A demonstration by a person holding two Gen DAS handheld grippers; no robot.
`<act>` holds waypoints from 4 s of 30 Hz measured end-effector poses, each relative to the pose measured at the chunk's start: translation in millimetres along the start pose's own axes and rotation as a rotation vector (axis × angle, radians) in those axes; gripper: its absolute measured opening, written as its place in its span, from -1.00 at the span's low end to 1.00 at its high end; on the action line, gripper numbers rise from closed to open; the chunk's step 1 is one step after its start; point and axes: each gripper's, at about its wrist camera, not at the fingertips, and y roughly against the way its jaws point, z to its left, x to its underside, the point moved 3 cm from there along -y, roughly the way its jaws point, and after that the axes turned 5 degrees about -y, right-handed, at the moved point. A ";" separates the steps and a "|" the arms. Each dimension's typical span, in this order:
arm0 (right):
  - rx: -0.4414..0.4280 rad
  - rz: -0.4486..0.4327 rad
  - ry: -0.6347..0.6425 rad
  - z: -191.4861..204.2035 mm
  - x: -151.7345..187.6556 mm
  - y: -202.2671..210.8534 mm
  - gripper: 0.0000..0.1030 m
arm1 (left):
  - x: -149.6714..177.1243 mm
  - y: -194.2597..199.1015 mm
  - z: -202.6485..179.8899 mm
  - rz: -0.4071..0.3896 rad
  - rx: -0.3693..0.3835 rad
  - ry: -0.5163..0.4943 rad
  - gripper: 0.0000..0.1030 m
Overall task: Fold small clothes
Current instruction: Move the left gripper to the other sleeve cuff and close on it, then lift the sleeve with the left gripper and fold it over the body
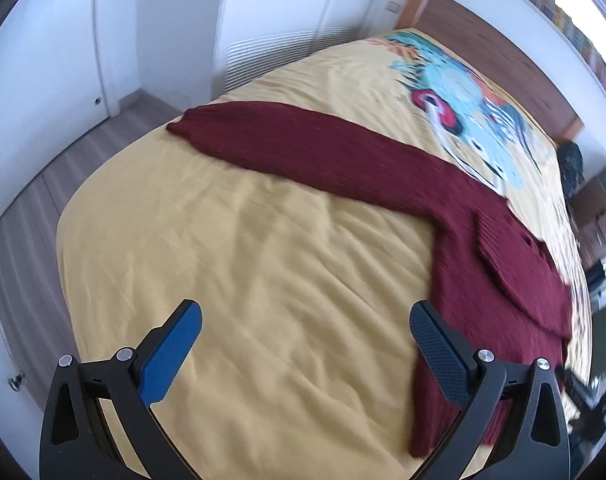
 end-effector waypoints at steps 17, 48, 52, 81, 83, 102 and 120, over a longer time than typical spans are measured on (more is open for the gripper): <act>0.059 0.060 -0.025 -15.0 -8.3 -43.6 0.07 | -102.1 -103.8 112.0 -0.005 0.078 0.318 0.92; 0.066 0.074 0.017 -22.7 -8.9 -55.5 0.07 | -141.8 -150.1 161.3 -0.087 0.310 0.610 -0.89; 0.057 0.070 -0.005 -31.2 -5.6 -52.2 0.07 | -152.3 -136.3 135.9 -0.096 0.324 0.557 -0.89; 0.029 0.018 -0.077 -100.8 9.8 -8.1 0.07 | -168.9 -107.4 -203.0 0.038 0.608 0.179 -0.90; 0.030 0.020 -0.086 -106.7 11.8 -7.2 0.07 | -157.5 -108.3 -231.3 0.065 0.617 0.141 -0.90; 0.038 0.036 -0.175 -162.5 41.8 3.7 0.07 | -30.0 -112.5 -391.7 0.246 0.615 -0.220 -0.90; 0.023 0.049 -0.172 -162.8 41.8 -7.3 0.07 | 40.0 -117.0 -361.1 0.331 0.546 -0.311 -0.37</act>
